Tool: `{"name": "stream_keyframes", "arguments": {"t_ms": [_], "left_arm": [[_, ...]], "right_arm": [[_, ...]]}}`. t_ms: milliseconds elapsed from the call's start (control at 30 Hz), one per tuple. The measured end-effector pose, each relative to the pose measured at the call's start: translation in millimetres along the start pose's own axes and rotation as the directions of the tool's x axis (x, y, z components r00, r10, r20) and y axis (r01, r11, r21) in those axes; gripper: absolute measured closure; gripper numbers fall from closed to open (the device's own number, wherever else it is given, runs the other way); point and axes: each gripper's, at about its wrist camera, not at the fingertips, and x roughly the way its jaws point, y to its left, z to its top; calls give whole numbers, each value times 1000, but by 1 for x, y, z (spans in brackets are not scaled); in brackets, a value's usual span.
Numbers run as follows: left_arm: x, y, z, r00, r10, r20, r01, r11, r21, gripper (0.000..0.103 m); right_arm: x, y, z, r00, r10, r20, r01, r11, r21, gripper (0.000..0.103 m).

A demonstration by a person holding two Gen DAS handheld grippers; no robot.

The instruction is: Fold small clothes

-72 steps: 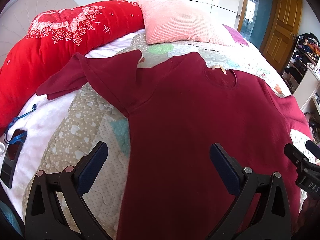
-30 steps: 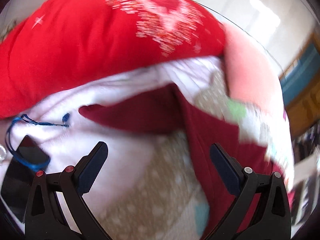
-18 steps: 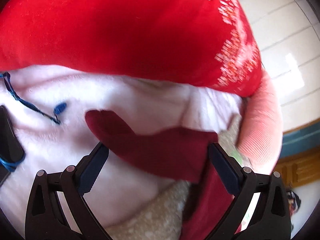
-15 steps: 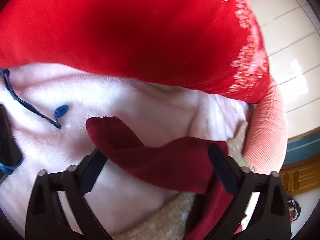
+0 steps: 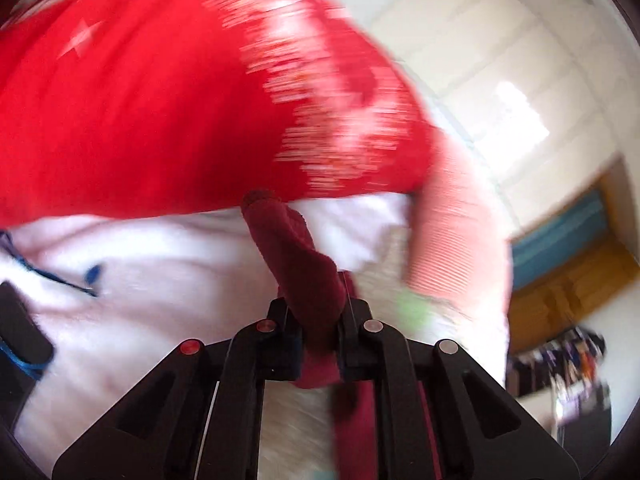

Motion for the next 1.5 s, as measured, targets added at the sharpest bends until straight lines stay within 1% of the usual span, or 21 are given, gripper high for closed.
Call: {"name": "stream_keyframes", "arguments": {"t_ms": [67, 167, 300, 433, 567, 600, 633, 667, 733, 800, 867, 933, 967, 1067, 1100, 1167, 1300, 1367, 1400, 1433, 1500], "left_arm": [[-16, -31, -7, 997, -74, -6, 74, 995, 67, 93], [-34, -80, -29, 981, -189, -45, 194, 967, 165, 93], [-30, -150, -76, 944, -287, -163, 324, 901, 288, 93], [1, -199, -138, 921, -278, -272, 369, 844, 389, 93], [55, -236, -209, 903, -212, -374, 389, 774, 501, 91], [60, -238, -224, 905, -199, -377, 385, 760, 523, 88], [67, -243, -237, 907, -187, -377, 381, 745, 547, 77], [75, -245, -249, 899, -185, -397, 396, 730, 557, 63], [79, -246, -262, 866, -197, -459, 446, 719, 533, 50], [71, -245, -268, 841, -214, -497, 487, 699, 524, 44], [56, -242, -263, 838, -224, -498, 502, 674, 541, 40], [36, -231, -249, 846, -238, -476, 501, 659, 561, 37], [24, -223, -244, 864, -227, -449, 477, 656, 586, 33], [11, -185, -219, 947, -134, -292, 304, 669, 678, 32], [10, -173, -212, 966, -92, -241, 239, 673, 700, 32], [15, -150, -202, 980, -28, -197, 161, 693, 703, 32], [38, -114, -195, 978, 54, -201, 91, 755, 649, 32], [51, -107, -199, 974, 92, -209, 65, 766, 639, 32], [55, -103, -199, 970, 102, -222, 64, 772, 632, 32], [59, -101, -200, 966, 103, -237, 70, 780, 622, 32], [62, -94, -198, 964, 102, -247, 74, 787, 612, 32]], "right_arm": [[-6, -4, 1, 1000, 0, 14, 0, 1000, 14, 0], [-20, -11, 3, 999, -11, 47, 10, 999, 32, 0], [-39, -32, 9, 995, -33, 93, 27, 997, 68, 0], [-58, -64, 12, 989, -73, 127, 56, 990, 131, 0], [-67, -94, 8, 986, -99, 132, 72, 978, 194, 0], [-68, -101, 6, 986, -102, 131, 73, 975, 210, 0], [-69, -110, 4, 987, -96, 131, 63, 970, 236, 0], [-69, -117, 3, 988, -88, 130, 52, 965, 258, 0], [-69, -132, 1, 990, -68, 120, 28, 950, 311, 0], [-68, -140, 3, 991, -75, 113, 34, 945, 325, 0], [-67, -141, 7, 990, -81, 116, 42, 951, 305, 0], [-66, -135, 16, 990, -74, 122, 39, 963, 268, 0], [-64, -133, 19, 989, -69, 129, 34, 966, 255, 0], [-63, -120, 34, 985, -43, 169, 11, 982, 189, 0], [-62, -116, 37, 984, -28, 175, -1, 986, 164, 0], [-54, -101, 44, 985, 7, 173, -23, 995, 94, 0], [-25, -79, 52, 990, -28, 140, 24, 999, 31, 1], [-8, -78, 55, 989, 62, 132, -64, 998, 11, 32], [1, -76, 59, 988, 119, 103, -119, 993, -6, 72], [4, -75, 61, 988, 130, 81, -130, 991, -3, 84], [-9, -76, 68, 974, 191, 122, -192, 981, -1, 89]]}}
